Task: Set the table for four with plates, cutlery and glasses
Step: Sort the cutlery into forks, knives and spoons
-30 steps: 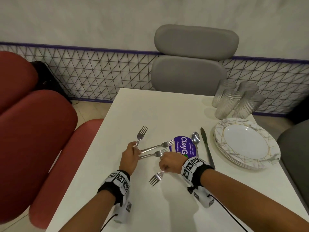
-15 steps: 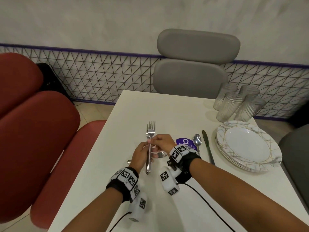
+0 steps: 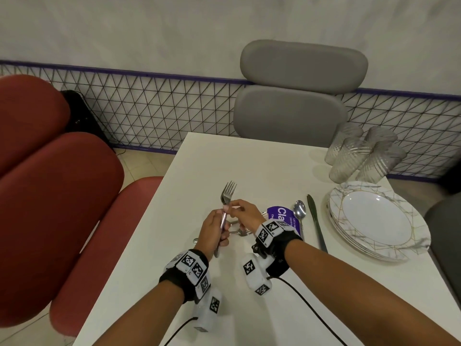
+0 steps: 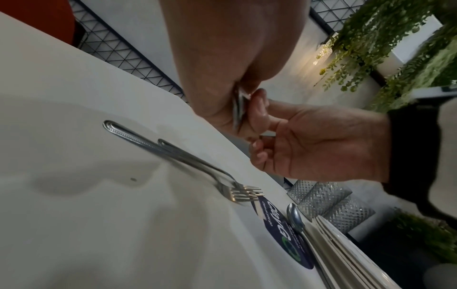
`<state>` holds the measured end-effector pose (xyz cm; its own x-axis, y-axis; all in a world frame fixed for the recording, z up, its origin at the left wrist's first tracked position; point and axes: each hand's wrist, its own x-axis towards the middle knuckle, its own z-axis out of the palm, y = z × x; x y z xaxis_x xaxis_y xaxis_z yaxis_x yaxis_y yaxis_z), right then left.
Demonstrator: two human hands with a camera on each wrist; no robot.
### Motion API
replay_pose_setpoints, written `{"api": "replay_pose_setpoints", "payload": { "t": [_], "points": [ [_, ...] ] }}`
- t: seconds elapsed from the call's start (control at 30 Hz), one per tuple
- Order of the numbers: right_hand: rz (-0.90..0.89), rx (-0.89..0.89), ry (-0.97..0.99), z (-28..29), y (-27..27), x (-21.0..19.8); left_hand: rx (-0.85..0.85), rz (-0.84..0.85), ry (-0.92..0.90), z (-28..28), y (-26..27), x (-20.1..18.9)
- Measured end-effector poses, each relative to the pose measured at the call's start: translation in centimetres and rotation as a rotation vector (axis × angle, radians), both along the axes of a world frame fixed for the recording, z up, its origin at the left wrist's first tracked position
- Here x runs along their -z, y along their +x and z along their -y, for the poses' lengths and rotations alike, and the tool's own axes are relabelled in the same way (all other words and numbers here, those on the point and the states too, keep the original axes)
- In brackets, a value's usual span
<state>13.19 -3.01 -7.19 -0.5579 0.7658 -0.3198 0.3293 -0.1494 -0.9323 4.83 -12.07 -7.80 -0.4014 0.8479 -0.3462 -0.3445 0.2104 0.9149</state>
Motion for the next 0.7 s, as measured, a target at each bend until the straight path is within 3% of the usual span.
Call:
{"api": "replay_pose_setpoints", "payload": {
  "t": [0.2, 0.37, 0.5, 0.6, 0.7],
  "points": [
    [-0.007, -0.007, -0.017, -0.2, -0.3, 0.3, 0.030, -0.008, -0.029, -0.1, 0.0, 0.3],
    [0.010, -0.041, -0.253, -1.1, -0.1, 0.2, 0.062, 0.119, -0.054, -0.3, -0.2, 0.3],
    [0.075, -0.068, -0.259, -1.8, 0.1, 0.8, 0.129, 0.045, -0.079, -0.6, -0.4, 0.3],
    [0.222, -0.052, -0.094, -2.5, 0.7, 0.3, 0.095, 0.007, -0.134, -0.9, -0.8, 0.6],
    [0.626, -0.105, 0.292, -3.5, 2.2, 0.6, 0.034, 0.010, -0.154, -0.8, -1.5, 1.2]
  ]
}}
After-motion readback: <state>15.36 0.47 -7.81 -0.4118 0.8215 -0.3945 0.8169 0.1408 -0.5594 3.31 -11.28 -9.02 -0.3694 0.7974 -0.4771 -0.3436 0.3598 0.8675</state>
